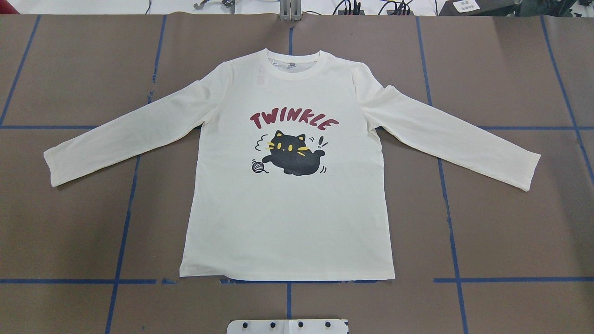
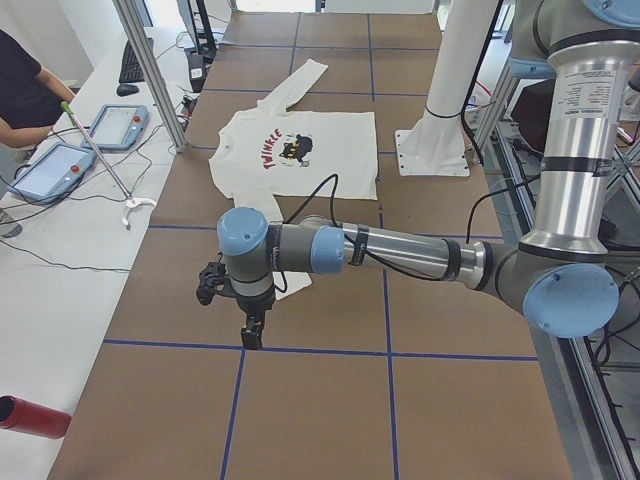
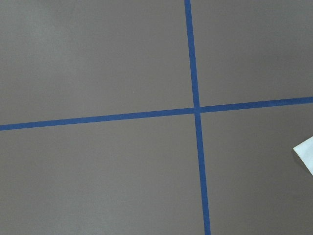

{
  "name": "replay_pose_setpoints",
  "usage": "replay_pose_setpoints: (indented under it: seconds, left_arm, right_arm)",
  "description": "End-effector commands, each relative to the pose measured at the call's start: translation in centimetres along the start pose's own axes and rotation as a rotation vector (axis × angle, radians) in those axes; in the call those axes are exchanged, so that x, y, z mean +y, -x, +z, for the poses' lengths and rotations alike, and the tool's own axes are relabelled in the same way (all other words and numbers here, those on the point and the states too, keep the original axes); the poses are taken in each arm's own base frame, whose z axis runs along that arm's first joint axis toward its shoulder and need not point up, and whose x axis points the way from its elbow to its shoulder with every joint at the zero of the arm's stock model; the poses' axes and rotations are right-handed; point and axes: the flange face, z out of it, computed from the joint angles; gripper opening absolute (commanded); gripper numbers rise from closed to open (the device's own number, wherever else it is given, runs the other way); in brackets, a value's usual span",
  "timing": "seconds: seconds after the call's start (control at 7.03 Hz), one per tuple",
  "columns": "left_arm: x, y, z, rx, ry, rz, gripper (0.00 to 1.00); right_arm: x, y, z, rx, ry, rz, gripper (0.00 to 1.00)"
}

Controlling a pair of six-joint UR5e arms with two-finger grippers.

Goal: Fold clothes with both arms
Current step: 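Move the right gripper toward the sleeve nearest it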

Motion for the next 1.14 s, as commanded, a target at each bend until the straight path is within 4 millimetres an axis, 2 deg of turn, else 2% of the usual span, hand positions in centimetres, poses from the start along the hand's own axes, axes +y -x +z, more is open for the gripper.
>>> replay_pose_setpoints:
  seconds: [0.0,0.14,0.28,0.43,0.57,0.71,0.85,1.0]
  left_arm:
    - [-0.4,-0.3,-0.4,-0.006,-0.037,0.036,1.0]
    - [-0.8,-0.7,-1.0,-0.007,-0.074,0.067,1.0]
    - [-2.2,-2.0,-2.1,-0.01,-0.136,0.127,1.0]
    - [-3.6,-4.9,-2.0,-0.008,-0.196,0.227,1.0]
    - [-3.6,-7.5,-0.4,0.006,-0.251,0.339,1.0]
    - [-3.1,-7.4,-0.1,0.012,-0.268,0.341,1.0]
    - [-4.1,-8.7,-1.2,0.018,-0.294,0.369,1.0]
    - [-4.3,-9.1,-1.4,0.02,-0.294,0.365,1.0]
  right_arm:
    - [-0.4,0.9,-0.7,-0.014,-0.013,0.002,1.0]
    - [-0.9,1.9,-1.4,-0.029,-0.028,-0.016,1.0]
    - [-2.3,3.8,-2.3,-0.033,-0.045,-0.055,1.0]
    - [-2.4,3.8,-2.0,-0.033,-0.042,-0.057,1.0]
    - [-2.0,4.7,0.0,-0.029,-0.004,-0.077,1.0]
    - [-2.4,7.5,2.8,-0.004,0.017,-0.081,1.0]
    - [-2.7,10.4,5.5,0.023,-0.015,-0.07,1.0]
    - [-2.3,11.2,9.4,-0.008,-0.028,-0.103,1.0]
